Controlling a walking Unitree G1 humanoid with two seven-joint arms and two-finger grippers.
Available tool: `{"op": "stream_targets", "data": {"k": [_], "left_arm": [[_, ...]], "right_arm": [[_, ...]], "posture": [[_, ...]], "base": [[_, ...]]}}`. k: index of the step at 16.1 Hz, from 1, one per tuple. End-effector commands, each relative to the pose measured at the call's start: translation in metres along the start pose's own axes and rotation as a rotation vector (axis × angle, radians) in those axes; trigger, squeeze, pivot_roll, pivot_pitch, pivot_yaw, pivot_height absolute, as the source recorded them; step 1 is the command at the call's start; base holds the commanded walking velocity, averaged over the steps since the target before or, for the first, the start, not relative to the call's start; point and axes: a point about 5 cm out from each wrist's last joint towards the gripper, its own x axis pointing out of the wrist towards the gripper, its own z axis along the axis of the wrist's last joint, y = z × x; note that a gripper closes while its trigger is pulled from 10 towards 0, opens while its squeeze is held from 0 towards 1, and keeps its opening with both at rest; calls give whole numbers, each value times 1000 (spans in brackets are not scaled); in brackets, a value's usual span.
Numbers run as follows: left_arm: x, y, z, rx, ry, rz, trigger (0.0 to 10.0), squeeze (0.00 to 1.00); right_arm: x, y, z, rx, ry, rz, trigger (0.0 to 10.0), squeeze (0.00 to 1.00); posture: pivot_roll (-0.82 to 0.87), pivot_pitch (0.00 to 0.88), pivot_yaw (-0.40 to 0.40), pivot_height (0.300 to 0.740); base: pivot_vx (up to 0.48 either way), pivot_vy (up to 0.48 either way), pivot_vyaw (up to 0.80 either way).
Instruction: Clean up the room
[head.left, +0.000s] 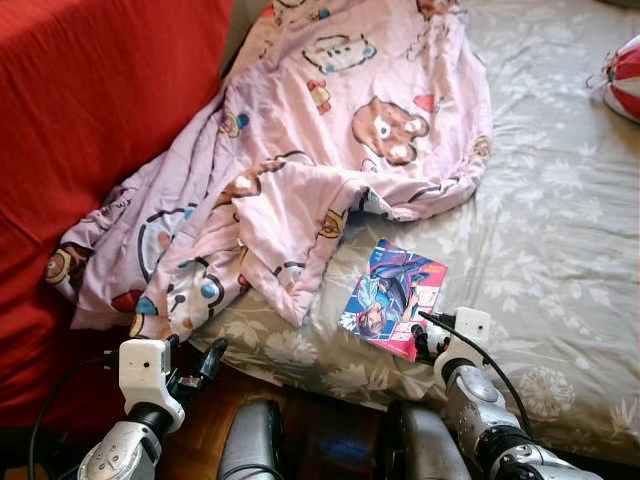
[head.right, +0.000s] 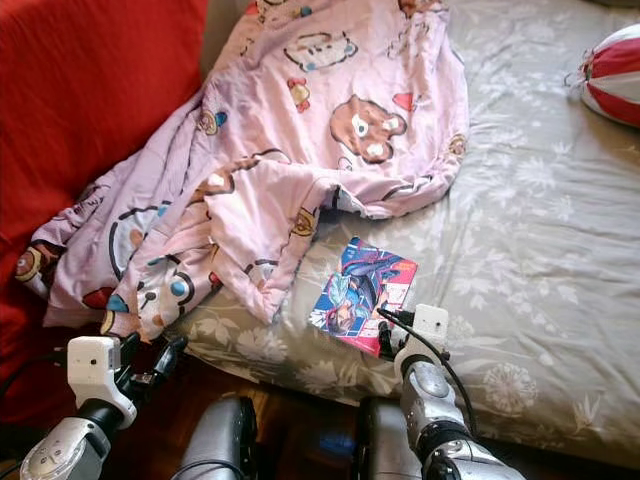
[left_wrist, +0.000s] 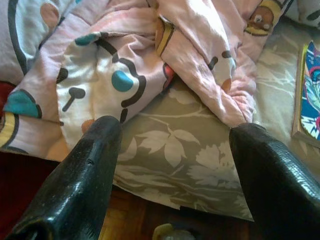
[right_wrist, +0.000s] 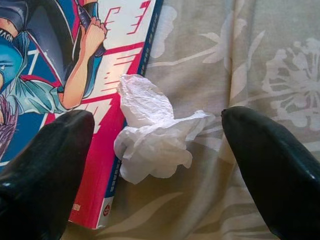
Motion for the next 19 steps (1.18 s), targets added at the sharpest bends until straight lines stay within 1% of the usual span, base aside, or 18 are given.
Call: {"op": "stream_targets", "data": {"k": [1, 2, 3, 4, 5, 7, 8, 9, 10, 15, 19], "left_arm": [[-7, 5, -2, -7, 25, 21, 10000, 0], [-8, 5, -2, -8, 26, 23, 10000, 0], [-9, 5, -3, -9, 31, 22, 10000, 0], [-9, 5, -4, -9, 33, 22, 10000, 0], [-9, 5, -4, -8, 38, 16, 10000, 0], [-8, 5, -3, -8, 39, 14, 10000, 0], [-7, 6, -3, -9, 38, 14, 10000, 0], [-8, 6, -3, -9, 42, 15, 10000, 0], [-9, 6, -5, -23, 50, 22, 10000, 0], [-13, 7, -8, -22, 61, 25, 10000, 0], [-13, 7, -9, -23, 69, 24, 10000, 0]], "right_arm": [[-2, 3, -9, 9, 28, 6, 10000, 0], [-2, 3, -8, 20, 23, 7, 10000, 0], [-1, 5, -6, 37, 8, 23, 8706, 0], [-1, 5, -5, 40, 4, 29, 8706, 0], [-1, 8, -3, 26, 0, 40, 0, 0], [0, 9, -1, 28, -4, 41, 0, 0], [0, 8, 0, 36, -5, 34, 1686, 0], [1, 7, 0, 41, -2, 29, 4314, 0], [0, 6, -1, 41, 4, 26, 10000, 0], [-1, -1, -10, 18, 60, -6, 10000, 0], [-3, 0, -16, -1, 88, -4, 10000, 0]], "posture": [[178, 308, 54, 633], [179, 312, 55, 633], [180, 313, 56, 633], [183, 312, 57, 633], [180, 312, 55, 633], [181, 310, 55, 633], [182, 309, 55, 633], [183, 309, 55, 633], [184, 310, 54, 633], [180, 318, 49, 633], [183, 320, 49, 633]], "base": [[0, 0, 0], [0, 0, 0], [0, 0, 0], [0, 0, 0], [0, 0, 0], [0, 0, 0], [0, 0, 0], [0, 0, 0], [0, 0, 0], [0, 0, 0], [0, 0, 0]]}}
